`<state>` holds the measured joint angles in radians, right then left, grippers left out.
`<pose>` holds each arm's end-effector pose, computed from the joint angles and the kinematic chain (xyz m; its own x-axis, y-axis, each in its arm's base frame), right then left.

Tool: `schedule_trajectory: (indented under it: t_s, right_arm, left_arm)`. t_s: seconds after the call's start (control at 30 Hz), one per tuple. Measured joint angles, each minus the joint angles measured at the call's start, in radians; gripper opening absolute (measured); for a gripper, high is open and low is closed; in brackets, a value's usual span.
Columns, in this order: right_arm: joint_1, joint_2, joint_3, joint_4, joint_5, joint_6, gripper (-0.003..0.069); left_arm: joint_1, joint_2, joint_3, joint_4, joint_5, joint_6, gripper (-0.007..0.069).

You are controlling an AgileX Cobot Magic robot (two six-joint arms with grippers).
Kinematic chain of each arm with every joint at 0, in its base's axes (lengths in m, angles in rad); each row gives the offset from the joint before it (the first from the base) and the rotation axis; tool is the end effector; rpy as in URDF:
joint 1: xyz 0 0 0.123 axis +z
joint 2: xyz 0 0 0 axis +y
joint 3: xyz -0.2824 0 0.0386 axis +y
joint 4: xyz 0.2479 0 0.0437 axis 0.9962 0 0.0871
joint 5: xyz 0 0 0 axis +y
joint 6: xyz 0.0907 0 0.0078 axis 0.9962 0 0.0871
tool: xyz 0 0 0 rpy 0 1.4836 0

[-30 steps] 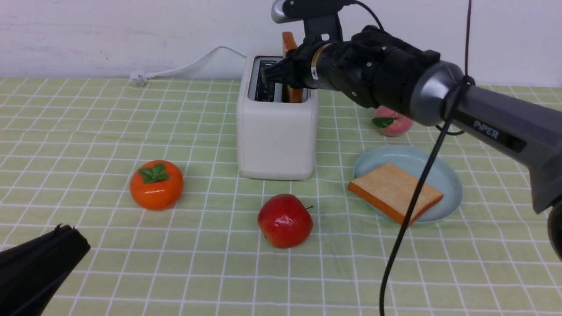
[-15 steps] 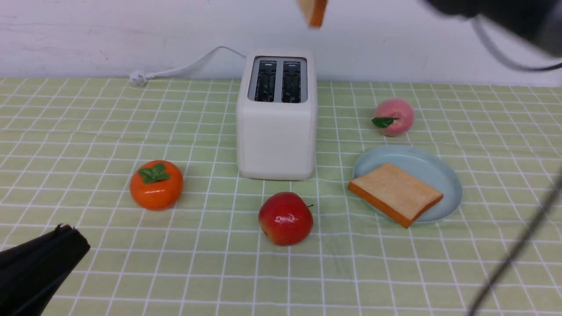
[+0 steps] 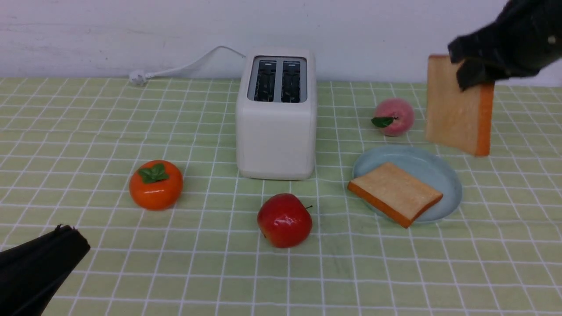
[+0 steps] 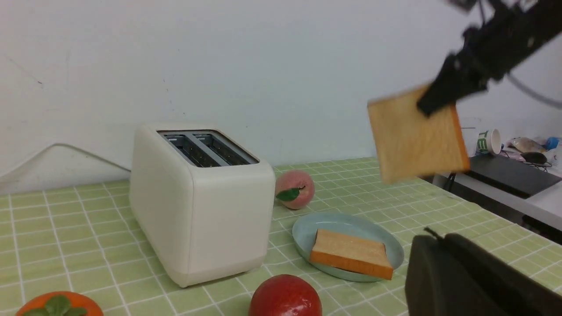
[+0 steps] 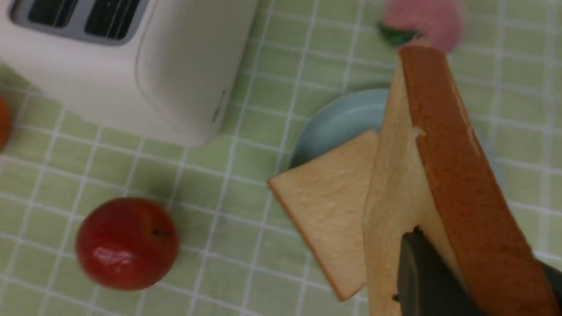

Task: Take toasted bread from bread machine on green coffee tablecloth place on plate.
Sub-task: 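Place the held slice of bread on top of the slice on the plate with the right gripper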

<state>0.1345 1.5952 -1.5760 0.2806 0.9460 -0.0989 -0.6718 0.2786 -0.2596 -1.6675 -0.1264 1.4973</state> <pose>0.3461 0.0675 0.3761 -0.7674 -0.0369 -0.6401 -0.2244 0.9507 0.2141 0.0681 -0.0397 0.2818 -0.0453 -0.1797 -0.9827 0.5193 0.8361 -0.1768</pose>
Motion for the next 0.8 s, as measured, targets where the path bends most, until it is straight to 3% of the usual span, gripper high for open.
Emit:
schedule_trajectory:
  t_s: [0.13, 0.27, 0.53, 0.8]
  right_arm:
    - [-0.077, 0.048, 0.106, 0.341, -0.067, -0.230, 0.0123]
    - [-0.109, 0.136, 0.138, 0.551, -0.099, -0.403, 0.0123]
    - [-0.165, 0.296, 0.138, 0.740, -0.136, -0.465, 0.0123]
    - [-0.186, 0.331, 0.138, 0.732, -0.144, -0.448, 0.0123]
  left_arm:
    - [0.000, 0.011, 0.021, -0.052, -0.002, 0.000, -0.0013]
    - [0.000, 0.046, 0.087, -0.068, -0.012, -0.001, -0.0013]
    - [0.000, 0.061, 0.141, -0.073, -0.011, -0.002, -0.0011]
    - [0.000, 0.061, 0.141, -0.075, -0.010, -0.003, -0.0008]
